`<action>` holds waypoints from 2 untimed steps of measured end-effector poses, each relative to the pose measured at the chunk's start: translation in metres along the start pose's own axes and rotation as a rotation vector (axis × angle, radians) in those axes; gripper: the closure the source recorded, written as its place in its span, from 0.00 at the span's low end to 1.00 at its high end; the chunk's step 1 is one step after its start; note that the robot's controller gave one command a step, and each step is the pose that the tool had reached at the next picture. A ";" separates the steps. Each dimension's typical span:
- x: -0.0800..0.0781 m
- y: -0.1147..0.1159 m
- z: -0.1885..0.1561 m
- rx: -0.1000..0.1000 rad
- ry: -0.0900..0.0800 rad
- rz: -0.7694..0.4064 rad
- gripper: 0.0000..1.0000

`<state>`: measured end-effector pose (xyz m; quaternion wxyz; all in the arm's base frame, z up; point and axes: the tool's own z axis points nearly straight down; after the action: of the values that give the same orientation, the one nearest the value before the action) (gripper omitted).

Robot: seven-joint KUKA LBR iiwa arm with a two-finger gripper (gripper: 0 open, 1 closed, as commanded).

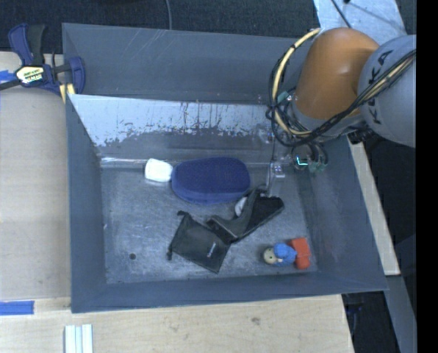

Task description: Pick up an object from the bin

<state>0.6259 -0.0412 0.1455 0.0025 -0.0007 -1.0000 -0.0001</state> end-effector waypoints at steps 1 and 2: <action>0.005 0.066 0.072 0.001 -0.015 -0.188 0.00; 0.056 0.084 0.044 0.001 -0.010 -0.342 0.00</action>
Offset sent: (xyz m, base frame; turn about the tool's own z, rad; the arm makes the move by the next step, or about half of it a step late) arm -0.0086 0.0659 -0.0755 -0.1876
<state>0.5697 0.0430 0.1017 -0.0024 0.1695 -0.9855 0.0001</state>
